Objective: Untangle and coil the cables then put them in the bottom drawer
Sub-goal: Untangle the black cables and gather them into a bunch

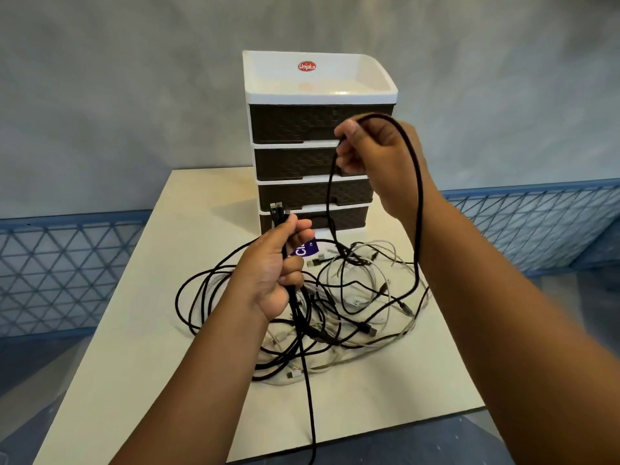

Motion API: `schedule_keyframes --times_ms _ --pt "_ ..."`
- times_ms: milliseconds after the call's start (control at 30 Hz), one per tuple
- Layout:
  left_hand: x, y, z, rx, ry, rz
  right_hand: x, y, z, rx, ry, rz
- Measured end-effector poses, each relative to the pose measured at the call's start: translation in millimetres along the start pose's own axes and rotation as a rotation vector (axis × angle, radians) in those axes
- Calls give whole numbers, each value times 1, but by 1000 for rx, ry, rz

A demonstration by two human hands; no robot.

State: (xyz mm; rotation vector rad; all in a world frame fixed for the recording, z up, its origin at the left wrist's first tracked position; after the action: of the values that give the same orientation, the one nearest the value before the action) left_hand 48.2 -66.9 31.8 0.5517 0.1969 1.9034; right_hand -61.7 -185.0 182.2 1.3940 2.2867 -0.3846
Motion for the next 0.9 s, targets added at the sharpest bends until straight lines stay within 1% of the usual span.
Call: schedule_keyframes --times_ms 100,167,200,267,333,400,433,467,567,600,700,833,900 --pt "-2 6 -5 -2 -54 -17 5 14 -20 -193 -35 -79" --pt "-2 10 -6 31 -77 -37 14 28 -30 -281 -14 -206" --pt "-3 11 -6 52 -81 -45 21 36 -32 -315 26 -299" --pt "-5 13 -5 77 -75 -62 40 52 -28 -329 159 -502" --pt "-8 14 -4 73 -66 -71 62 61 -16 -279 283 -685" --pt "-8 15 -2 19 -63 -78 77 57 -4 -215 334 -781" --pt "-6 16 0 -23 -51 -88 80 52 3 -211 359 -778" --pt "-4 18 4 -63 -25 -103 80 45 12 -221 386 -738" --pt "2 25 13 -127 56 -182 72 20 40 -203 392 -487" --pt "3 26 14 -134 73 -195 72 17 46 -176 374 -440" --pt "8 23 14 -125 100 -203 75 22 53 -87 344 -413" --pt "19 24 22 -130 143 -247 79 27 74 208 382 -319" --pt "26 27 28 -126 160 -285 84 31 85 284 390 -306"
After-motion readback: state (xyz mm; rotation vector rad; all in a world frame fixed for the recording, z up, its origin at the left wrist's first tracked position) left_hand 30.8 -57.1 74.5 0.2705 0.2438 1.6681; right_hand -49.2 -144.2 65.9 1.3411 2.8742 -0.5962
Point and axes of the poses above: each hand's wrist, its own x-axis away from the middle knuckle, its own y-axis out of the palm, z = x × y, the point moved 9 cm from there along -x, towards the middle knuckle, and after that the axes turned 11 degrees about -x, right-handed, at the moved point
